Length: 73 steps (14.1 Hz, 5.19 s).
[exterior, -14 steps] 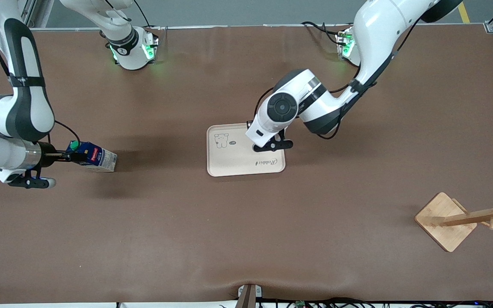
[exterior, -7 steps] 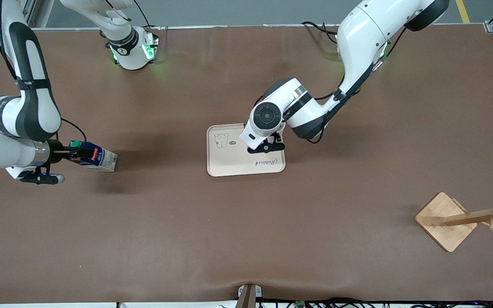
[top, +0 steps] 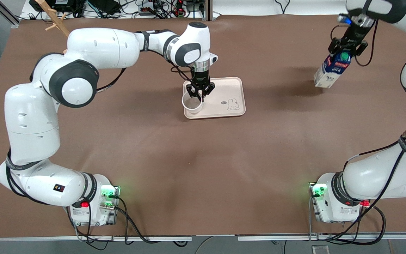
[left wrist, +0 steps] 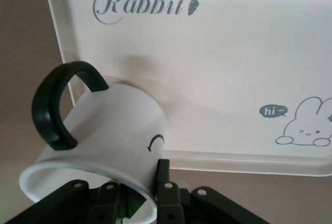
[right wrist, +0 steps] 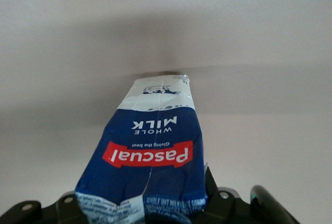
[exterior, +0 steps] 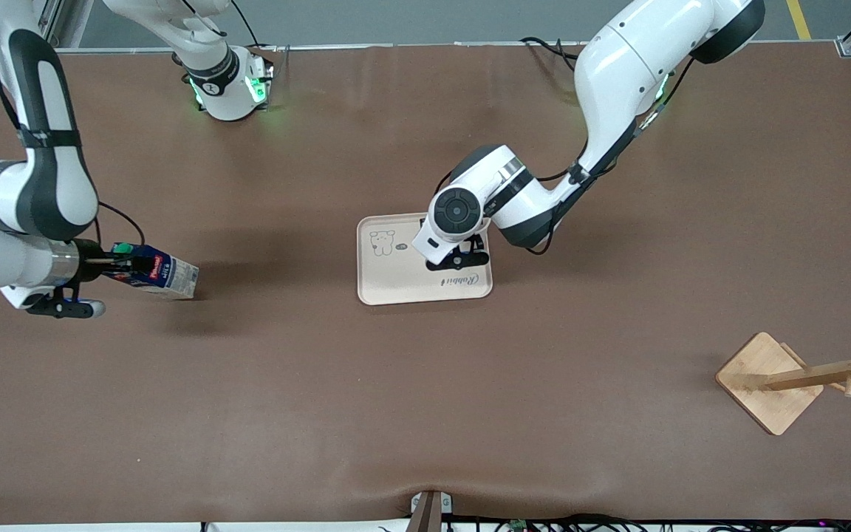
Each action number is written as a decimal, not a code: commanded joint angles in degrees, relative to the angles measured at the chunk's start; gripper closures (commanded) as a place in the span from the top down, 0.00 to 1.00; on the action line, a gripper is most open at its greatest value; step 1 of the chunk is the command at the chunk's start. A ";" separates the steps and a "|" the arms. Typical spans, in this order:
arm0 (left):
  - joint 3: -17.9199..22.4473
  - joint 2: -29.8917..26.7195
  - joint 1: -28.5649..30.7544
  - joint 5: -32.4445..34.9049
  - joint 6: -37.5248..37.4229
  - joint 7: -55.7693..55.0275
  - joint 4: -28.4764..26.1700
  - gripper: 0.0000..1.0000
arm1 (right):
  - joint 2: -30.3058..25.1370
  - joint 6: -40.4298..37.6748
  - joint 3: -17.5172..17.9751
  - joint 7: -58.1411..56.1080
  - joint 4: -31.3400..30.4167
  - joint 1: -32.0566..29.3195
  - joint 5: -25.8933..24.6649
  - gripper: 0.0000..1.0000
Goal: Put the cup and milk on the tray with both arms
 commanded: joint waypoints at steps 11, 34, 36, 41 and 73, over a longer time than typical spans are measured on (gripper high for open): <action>0.74 1.35 -0.34 1.11 -0.01 -0.28 6.23 1.00 | -0.19 -6.75 0.26 17.27 7.89 18.81 1.91 0.00; 0.56 -23.61 32.06 1.37 -16.36 22.71 9.58 1.00 | 10.00 8.62 0.18 46.19 9.91 44.76 2.97 0.44; 0.56 -25.10 36.46 1.37 -16.36 28.25 9.58 1.00 | 10.36 9.15 0.26 46.19 9.91 45.03 3.41 0.45; 0.56 -29.32 46.05 1.37 -19.61 43.28 9.58 1.00 | 11.23 10.03 0.26 46.02 9.91 45.29 7.19 0.66; 22.97 -52.09 22.87 -6.37 -25.94 44.98 -4.22 1.00 | -14.51 -15.10 -1.67 9.93 10.00 16.48 -2.83 1.00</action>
